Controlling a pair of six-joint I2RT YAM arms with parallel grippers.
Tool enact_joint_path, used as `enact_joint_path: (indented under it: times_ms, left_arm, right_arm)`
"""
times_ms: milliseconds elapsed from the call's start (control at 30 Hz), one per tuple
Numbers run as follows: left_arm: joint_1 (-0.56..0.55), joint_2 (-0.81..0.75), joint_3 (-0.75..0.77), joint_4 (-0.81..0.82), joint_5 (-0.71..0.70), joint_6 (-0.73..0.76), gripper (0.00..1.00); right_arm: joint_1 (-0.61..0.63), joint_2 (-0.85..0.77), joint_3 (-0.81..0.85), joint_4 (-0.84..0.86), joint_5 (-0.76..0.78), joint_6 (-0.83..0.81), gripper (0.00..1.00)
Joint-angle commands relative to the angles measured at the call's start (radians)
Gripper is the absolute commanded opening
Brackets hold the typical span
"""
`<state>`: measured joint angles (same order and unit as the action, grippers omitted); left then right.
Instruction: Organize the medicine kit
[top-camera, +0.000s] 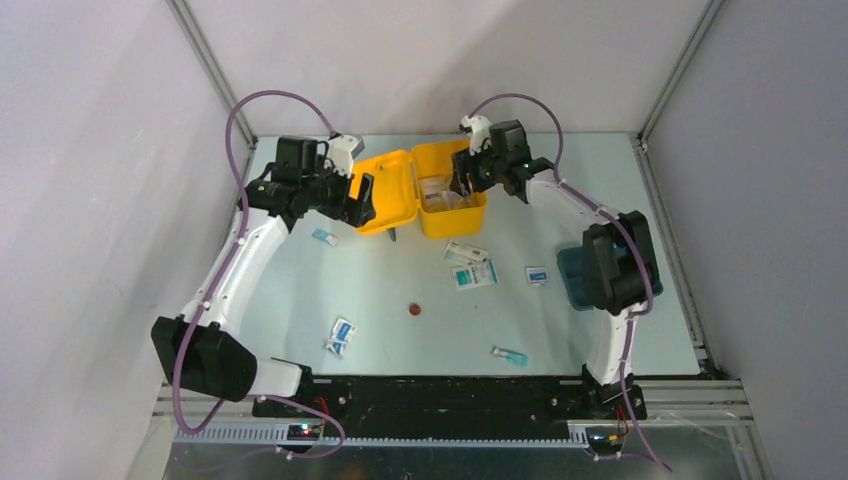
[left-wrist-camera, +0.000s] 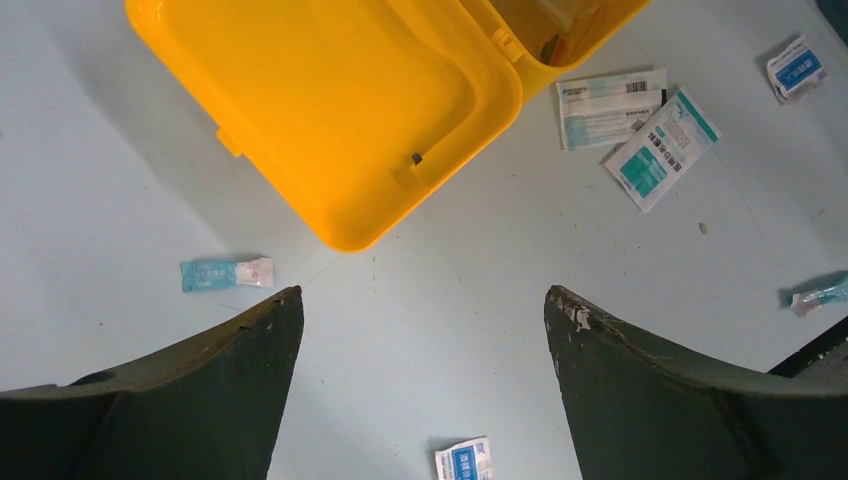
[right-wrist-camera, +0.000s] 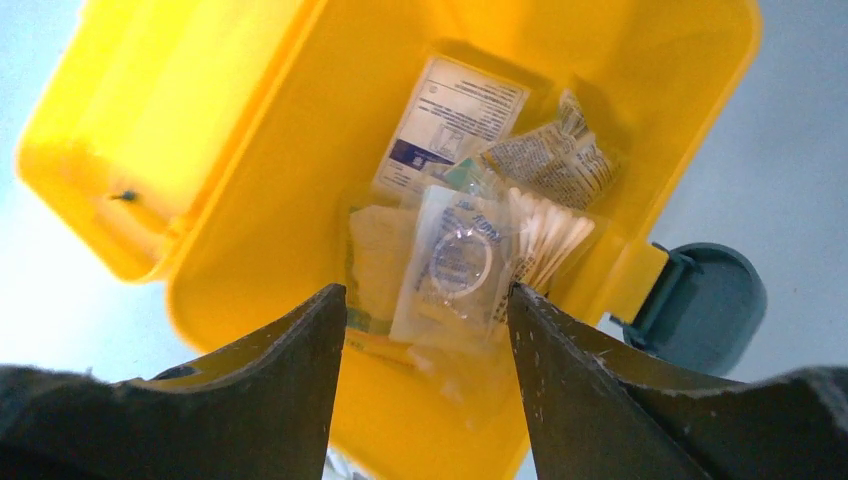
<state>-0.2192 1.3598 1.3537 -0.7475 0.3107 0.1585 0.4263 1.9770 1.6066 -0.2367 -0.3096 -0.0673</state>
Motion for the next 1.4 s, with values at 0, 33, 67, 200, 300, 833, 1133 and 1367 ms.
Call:
enact_joint_path:
  times_ms: [0, 33, 67, 200, 300, 833, 1133, 1367]
  left_arm:
    - [0.004, -0.008, -0.02, 0.008, 0.013, 0.017, 0.94]
    - [0.005, -0.011, -0.025, 0.007, 0.015, 0.018, 0.94]
    - [0.005, -0.012, -0.027, 0.008, 0.018, 0.017, 0.94]
    - [0.005, -0.014, -0.013, 0.008, 0.036, 0.013, 0.94]
    - [0.004, 0.003, 0.038, 0.006, 0.027, -0.049, 0.93]
    - [-0.022, 0.082, 0.219, 0.006, 0.092, -0.114, 0.92]
    - [-0.025, 0.057, 0.136, 0.006, 0.05, -0.09, 0.91]
    - [-0.023, -0.009, -0.001, 0.005, 0.024, -0.096, 0.91]
  right_arm:
    - [-0.012, -0.174, -0.056, 0.041, -0.107, -0.058, 0.65]
    - [-0.013, -0.195, -0.095, 0.041, -0.153, -0.082, 0.65]
    - [-0.013, -0.235, -0.114, 0.036, -0.169, -0.13, 0.66]
    - [-0.025, -0.334, -0.213, -0.016, -0.245, -0.23, 0.67]
    - [-0.032, -0.398, -0.276, -0.048, -0.291, -0.281, 0.67]
    - [-0.031, -0.561, -0.489, -0.443, -0.399, -0.829, 0.67]
    - [-0.038, -0.596, -0.699, -0.3, -0.238, -0.753, 0.68]
    - [-0.032, -0.539, -0.712, -0.225, -0.165, -0.74, 0.68]
